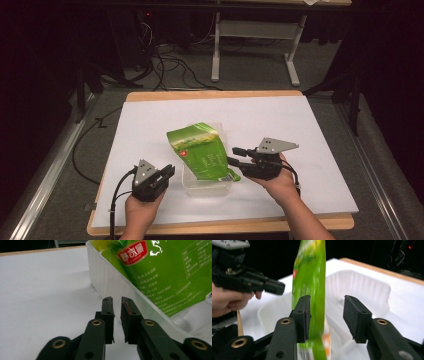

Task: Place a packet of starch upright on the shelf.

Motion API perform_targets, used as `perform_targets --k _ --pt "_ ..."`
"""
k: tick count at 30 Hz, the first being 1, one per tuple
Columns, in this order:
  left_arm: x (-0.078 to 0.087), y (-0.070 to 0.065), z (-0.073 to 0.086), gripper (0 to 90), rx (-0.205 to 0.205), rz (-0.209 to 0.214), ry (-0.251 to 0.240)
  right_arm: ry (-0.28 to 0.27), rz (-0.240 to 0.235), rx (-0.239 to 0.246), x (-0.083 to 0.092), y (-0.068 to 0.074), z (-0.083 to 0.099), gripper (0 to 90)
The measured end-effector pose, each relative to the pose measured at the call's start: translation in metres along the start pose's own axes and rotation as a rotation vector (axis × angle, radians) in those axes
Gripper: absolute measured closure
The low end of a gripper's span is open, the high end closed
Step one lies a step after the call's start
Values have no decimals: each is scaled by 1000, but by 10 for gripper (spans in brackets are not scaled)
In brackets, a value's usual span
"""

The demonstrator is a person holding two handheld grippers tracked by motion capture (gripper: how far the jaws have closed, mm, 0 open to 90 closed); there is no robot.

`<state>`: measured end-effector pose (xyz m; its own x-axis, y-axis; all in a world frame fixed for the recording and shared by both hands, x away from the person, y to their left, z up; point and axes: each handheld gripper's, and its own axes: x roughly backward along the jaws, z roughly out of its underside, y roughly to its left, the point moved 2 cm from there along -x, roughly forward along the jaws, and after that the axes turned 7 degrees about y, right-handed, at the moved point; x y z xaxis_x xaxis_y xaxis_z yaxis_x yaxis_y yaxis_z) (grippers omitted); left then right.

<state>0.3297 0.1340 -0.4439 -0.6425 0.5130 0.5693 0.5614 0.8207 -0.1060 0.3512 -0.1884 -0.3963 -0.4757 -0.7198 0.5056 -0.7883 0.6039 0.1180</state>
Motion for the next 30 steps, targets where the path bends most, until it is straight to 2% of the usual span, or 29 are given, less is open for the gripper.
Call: perform_targets --k 2,3,4,5,6,7,8,9,11,13,16,25,30 --pt "-3 -4 1 885 -4 -11 15 13 13 -3 2 1 5 637" --pt "-5 -6 2 885 -3 -12 22 27 19 -4 4 3 10 680" --pt "-6 -7 2 900 -2 -12 31 66 33 -8 5 6 20 893" --pt "-9 -8 4 900 13 3 39 89 33 -15 4 7 25 900" --pt "-9 -8 4 900 13 3 39 89 33 -15 4 7 25 900" --pt "-13 -9 8 900 30 25 61 132 35 -12 -1 10 30 900" --pt "-13 -9 8 900 30 25 61 132 35 -12 -1 10 30 900" --pt "-17 -12 11 900 35 42 79 163 46 -2 -8 12 33 900" --pt "-18 -15 11 900 25 55 84 179 54 -6 -13 13 33 900" --pt "-18 -17 11 900 19 75 79 184 61 0 -16 13 33 900" --pt "-18 -18 12 900 14 73 78 187 66 -9 -19 13 33 900" --pt "-18 -18 12 900 22 84 79 207 106 -23 -44 13 28 900" --pt "-18 -17 12 900 34 91 82 221 108 -24 -54 15 27 900"
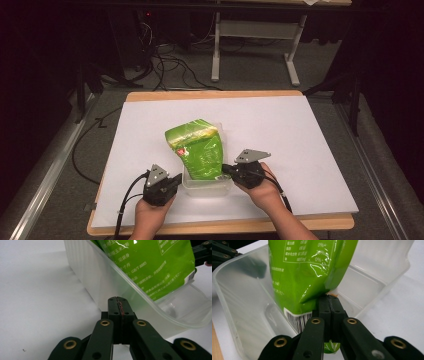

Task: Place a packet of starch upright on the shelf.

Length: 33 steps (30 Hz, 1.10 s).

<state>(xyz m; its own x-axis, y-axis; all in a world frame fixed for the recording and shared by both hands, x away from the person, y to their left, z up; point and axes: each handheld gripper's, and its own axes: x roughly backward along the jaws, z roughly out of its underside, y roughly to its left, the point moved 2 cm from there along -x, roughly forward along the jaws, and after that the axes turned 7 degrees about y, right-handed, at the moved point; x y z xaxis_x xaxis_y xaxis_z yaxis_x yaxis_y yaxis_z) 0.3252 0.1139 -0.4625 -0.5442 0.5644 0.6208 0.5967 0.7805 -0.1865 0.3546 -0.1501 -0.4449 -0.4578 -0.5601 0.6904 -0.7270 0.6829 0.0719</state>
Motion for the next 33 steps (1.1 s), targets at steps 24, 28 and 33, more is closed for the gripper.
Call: perform_targets --k 24,28,33 --pt "3 -1 0 900 -2 -12 -9 -59 29 -22 16 0 -3 882" --pt "3 -2 0 900 -8 -11 -10 -181 -34 -74 25 -4 -20 556" --pt "1 -2 1 900 -11 -7 0 -204 -90 -177 7 -13 -30 422"
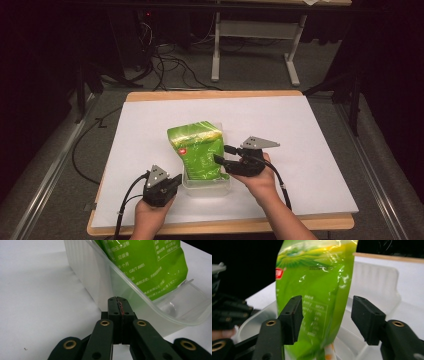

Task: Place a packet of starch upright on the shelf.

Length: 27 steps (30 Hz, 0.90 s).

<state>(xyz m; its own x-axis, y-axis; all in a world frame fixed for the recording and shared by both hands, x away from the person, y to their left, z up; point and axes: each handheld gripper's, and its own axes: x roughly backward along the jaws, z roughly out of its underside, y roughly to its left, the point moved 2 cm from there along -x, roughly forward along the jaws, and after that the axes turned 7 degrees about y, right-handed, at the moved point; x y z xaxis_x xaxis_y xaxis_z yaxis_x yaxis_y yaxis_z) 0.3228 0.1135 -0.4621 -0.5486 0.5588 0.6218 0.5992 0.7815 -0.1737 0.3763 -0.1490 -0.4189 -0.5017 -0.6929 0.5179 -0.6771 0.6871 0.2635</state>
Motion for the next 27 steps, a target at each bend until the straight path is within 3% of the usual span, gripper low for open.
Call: perform_targets --k 2,3,4,5,7,10,14,21,27 --pt "0 0 0 900 0 0 0 21 -20 -22 -10 -2 0 476" --pt "0 0 0 900 1 -1 0 25 -29 -17 -12 -1 1 586" --pt "0 0 0 900 1 0 0 13 -34 -3 -12 2 1 673" --pt "0 0 0 900 1 0 0 13 -34 -3 -12 2 1 673" --pt "0 0 0 900 2 2 2 0 -23 49 -6 9 0 840" --pt "-1 0 0 900 2 0 5 3 2 105 0 15 5 859" --pt "-1 0 0 900 2 -1 6 7 29 133 6 17 18 864" --pt "-1 -1 0 900 3 -1 7 58 47 122 6 11 34 867" --pt "-1 -1 0 900 -2 -3 9 53 50 111 6 11 34 860"
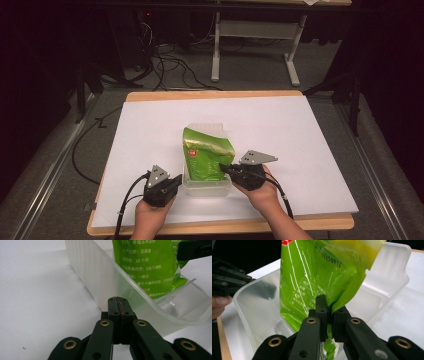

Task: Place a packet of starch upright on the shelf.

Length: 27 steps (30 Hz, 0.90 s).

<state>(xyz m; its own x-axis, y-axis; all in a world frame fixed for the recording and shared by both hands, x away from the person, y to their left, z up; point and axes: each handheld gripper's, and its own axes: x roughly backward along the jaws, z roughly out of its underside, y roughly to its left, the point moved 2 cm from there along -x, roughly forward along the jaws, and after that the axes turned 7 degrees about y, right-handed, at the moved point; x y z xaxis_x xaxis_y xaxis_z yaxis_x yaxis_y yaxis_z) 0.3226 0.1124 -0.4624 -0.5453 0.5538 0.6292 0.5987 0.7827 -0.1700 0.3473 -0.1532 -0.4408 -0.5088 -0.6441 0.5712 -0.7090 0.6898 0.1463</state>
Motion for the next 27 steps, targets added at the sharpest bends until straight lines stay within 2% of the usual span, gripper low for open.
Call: perform_targets --k 5,8,16,19,25,27 --pt "0 0 0 900 -6 -6 -2 -15 0 -15 1 -3 -3 826" --pt "0 0 0 900 -9 -8 0 -23 -2 -18 2 -4 -5 773" --pt "0 -1 0 900 -13 -12 0 -42 -7 -3 1 -2 -9 509" --pt "0 0 -1 900 -15 -12 -2 -51 -13 -3 1 -2 -12 382" --pt "3 1 -2 900 -13 -17 -15 -65 -1 7 1 -1 -14 234" --pt "4 2 -3 900 -11 -17 -19 -67 4 4 2 -2 -15 215"
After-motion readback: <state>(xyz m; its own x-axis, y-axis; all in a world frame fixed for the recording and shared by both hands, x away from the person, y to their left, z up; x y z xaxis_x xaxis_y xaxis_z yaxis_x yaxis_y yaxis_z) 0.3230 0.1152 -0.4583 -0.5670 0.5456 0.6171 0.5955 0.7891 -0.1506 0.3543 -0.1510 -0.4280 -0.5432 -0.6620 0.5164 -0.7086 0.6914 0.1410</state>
